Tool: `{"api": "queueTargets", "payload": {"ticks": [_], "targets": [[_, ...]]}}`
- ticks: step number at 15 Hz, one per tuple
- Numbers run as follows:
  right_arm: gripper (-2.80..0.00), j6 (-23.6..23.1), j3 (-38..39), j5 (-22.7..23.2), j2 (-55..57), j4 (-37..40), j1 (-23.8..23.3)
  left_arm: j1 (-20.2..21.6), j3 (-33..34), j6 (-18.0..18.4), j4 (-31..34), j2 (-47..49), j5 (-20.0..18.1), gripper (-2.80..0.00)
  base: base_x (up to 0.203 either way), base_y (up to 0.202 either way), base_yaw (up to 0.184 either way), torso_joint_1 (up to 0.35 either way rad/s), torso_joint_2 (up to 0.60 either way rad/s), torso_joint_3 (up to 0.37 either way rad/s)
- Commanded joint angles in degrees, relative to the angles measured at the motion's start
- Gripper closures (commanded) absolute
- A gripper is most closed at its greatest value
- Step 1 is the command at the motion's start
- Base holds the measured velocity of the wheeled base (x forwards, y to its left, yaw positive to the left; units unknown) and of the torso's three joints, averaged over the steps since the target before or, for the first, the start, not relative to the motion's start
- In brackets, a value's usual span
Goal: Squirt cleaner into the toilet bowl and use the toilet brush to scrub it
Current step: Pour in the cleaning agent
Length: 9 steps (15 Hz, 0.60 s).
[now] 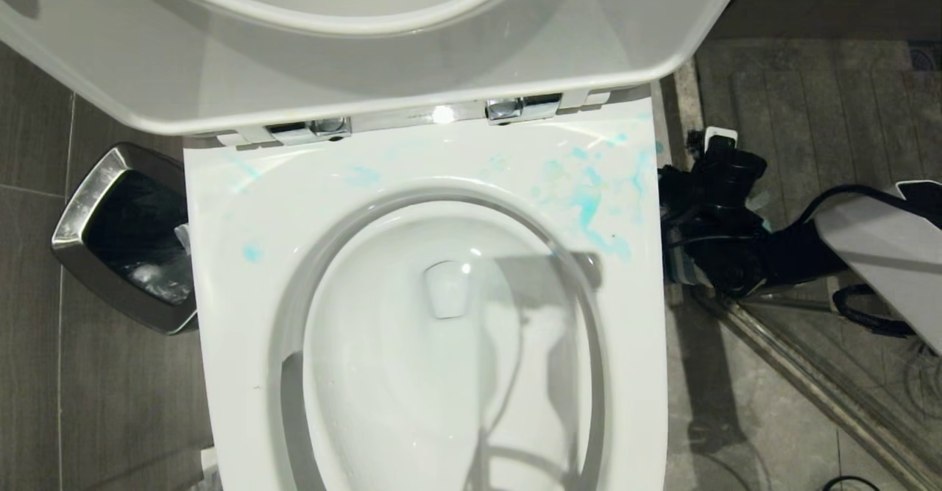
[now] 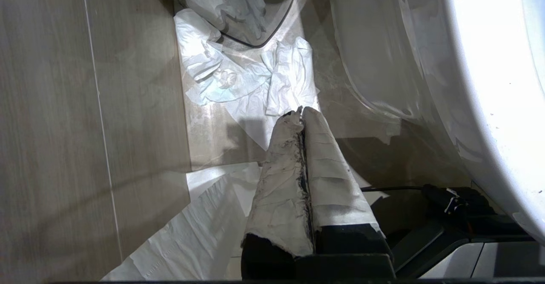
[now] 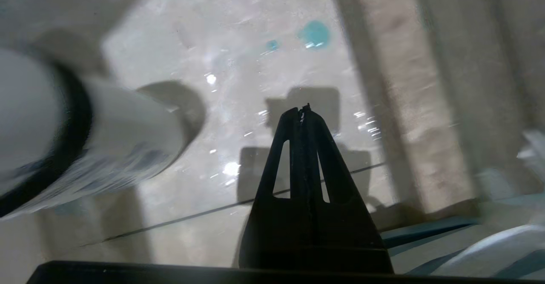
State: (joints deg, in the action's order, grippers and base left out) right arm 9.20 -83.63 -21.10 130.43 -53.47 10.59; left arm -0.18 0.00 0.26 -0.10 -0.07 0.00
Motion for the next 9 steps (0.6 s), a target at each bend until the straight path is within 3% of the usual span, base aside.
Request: {"api": "queueTargets", "payload": {"ticks": [1, 9], "targets": [[0.00, 0.91, 0.62, -0.08, 0.65, -0.04, 2.79, 0.01, 0.00, 0.00, 0.01, 0.07, 0.00, 0.00, 0.000, 0.000, 0.000, 0.000, 0.00, 0.000], [0.00, 1.45, 6.38, 5.34, -0.70, -0.67, 4.76, 0.01, 0.00, 0.00, 0.01, 0.07, 0.00, 0.00, 0.000, 0.000, 0.000, 0.000, 0.00, 0.000]]}}
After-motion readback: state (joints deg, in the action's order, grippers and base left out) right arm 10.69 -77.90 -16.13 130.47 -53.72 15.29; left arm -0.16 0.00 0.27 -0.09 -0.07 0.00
